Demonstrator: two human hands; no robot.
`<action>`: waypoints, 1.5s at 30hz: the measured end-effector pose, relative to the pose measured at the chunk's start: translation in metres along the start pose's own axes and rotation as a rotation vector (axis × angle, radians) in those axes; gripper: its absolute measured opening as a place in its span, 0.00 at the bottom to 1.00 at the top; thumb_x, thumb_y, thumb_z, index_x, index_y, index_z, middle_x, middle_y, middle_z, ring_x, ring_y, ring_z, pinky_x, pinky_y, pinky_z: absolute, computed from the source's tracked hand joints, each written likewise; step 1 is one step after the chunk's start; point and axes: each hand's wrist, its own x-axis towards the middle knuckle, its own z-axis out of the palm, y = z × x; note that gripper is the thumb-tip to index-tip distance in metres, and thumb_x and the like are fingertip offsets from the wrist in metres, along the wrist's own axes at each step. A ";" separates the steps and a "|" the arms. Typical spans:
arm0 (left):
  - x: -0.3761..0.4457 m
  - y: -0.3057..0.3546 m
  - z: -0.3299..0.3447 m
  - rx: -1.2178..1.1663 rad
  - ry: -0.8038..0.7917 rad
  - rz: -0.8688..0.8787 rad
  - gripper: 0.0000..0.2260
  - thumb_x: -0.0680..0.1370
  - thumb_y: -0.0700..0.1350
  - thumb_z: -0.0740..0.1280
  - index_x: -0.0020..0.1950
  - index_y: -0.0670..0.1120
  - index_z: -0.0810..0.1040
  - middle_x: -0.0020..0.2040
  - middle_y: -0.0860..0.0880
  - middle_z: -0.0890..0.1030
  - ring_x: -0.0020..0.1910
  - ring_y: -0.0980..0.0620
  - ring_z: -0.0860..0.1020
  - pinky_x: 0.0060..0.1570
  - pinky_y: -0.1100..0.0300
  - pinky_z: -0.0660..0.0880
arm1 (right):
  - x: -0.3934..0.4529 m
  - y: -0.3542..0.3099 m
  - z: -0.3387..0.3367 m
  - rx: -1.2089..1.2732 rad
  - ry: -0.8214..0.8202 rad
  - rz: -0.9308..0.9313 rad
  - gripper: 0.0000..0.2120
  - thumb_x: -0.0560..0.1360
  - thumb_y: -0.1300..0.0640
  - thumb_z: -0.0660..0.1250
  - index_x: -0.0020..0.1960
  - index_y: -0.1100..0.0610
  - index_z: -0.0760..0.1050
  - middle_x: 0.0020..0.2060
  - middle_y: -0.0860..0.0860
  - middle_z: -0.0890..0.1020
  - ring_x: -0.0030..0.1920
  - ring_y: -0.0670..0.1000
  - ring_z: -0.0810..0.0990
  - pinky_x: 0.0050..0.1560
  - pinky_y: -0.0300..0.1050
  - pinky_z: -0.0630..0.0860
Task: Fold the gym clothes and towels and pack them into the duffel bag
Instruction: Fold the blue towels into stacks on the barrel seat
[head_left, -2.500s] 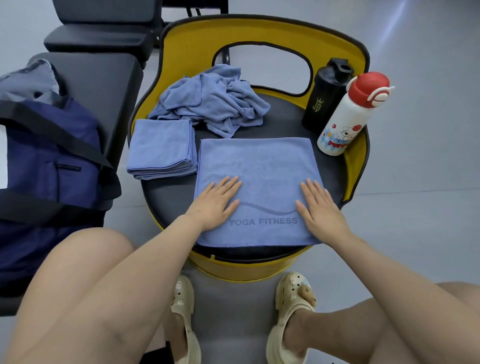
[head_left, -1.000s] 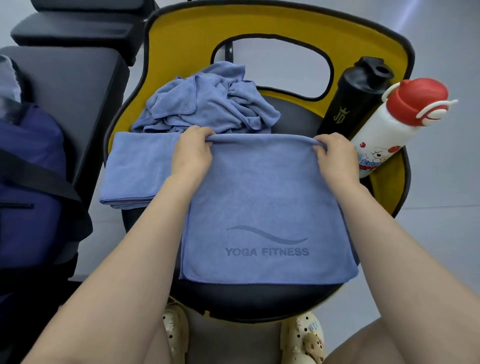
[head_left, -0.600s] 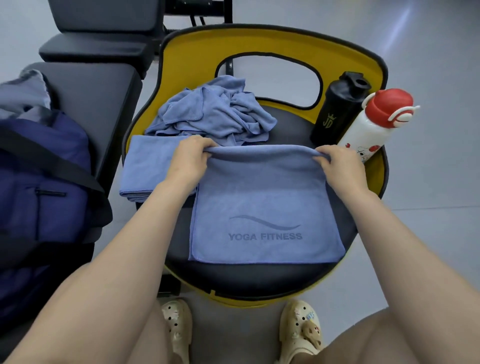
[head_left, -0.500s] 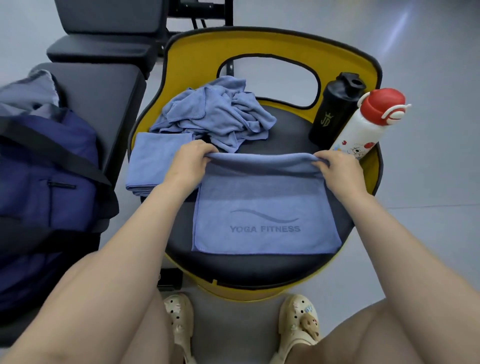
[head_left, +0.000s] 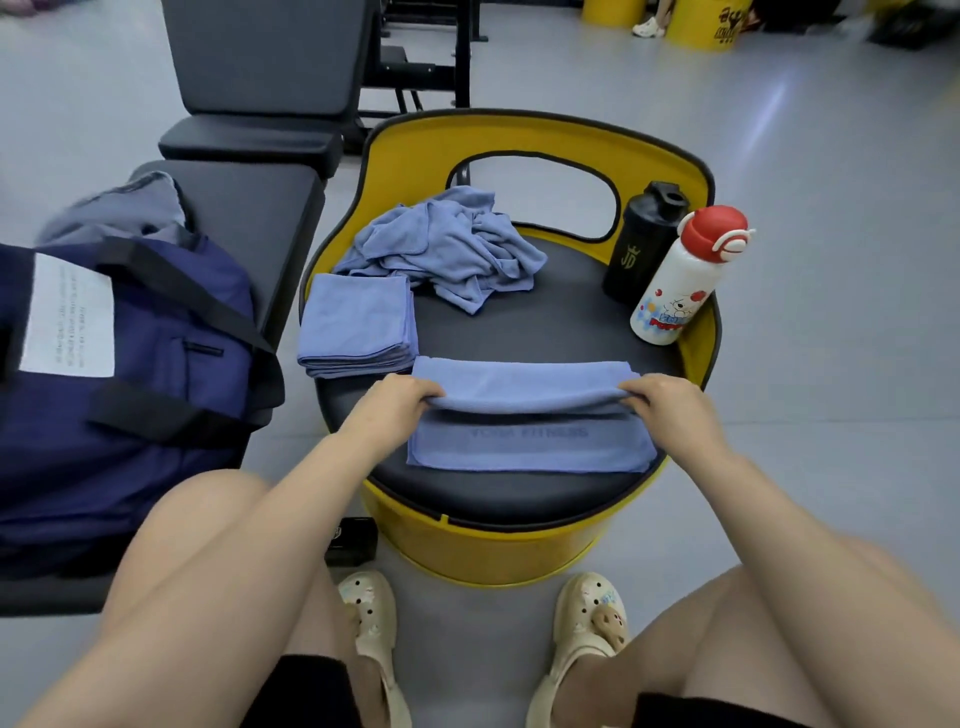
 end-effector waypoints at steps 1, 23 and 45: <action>-0.004 0.001 0.002 -0.025 0.006 -0.026 0.13 0.80 0.38 0.60 0.61 0.46 0.79 0.59 0.44 0.80 0.58 0.42 0.76 0.56 0.51 0.72 | -0.005 0.000 0.001 0.004 -0.005 0.009 0.09 0.79 0.58 0.62 0.53 0.55 0.81 0.47 0.54 0.82 0.49 0.57 0.78 0.39 0.42 0.67; -0.046 0.012 0.030 -0.001 -0.049 0.041 0.14 0.79 0.36 0.58 0.59 0.46 0.79 0.60 0.51 0.77 0.61 0.51 0.72 0.60 0.60 0.69 | -0.063 0.008 0.027 0.117 -0.124 0.036 0.13 0.77 0.58 0.62 0.59 0.53 0.80 0.57 0.47 0.79 0.57 0.51 0.73 0.49 0.44 0.72; -0.028 0.044 0.040 0.018 0.043 0.133 0.24 0.76 0.50 0.48 0.66 0.50 0.76 0.61 0.52 0.78 0.62 0.50 0.74 0.54 0.58 0.71 | -0.017 -0.067 0.066 0.171 -0.136 -0.097 0.21 0.83 0.50 0.52 0.73 0.56 0.66 0.74 0.51 0.64 0.76 0.52 0.57 0.75 0.46 0.51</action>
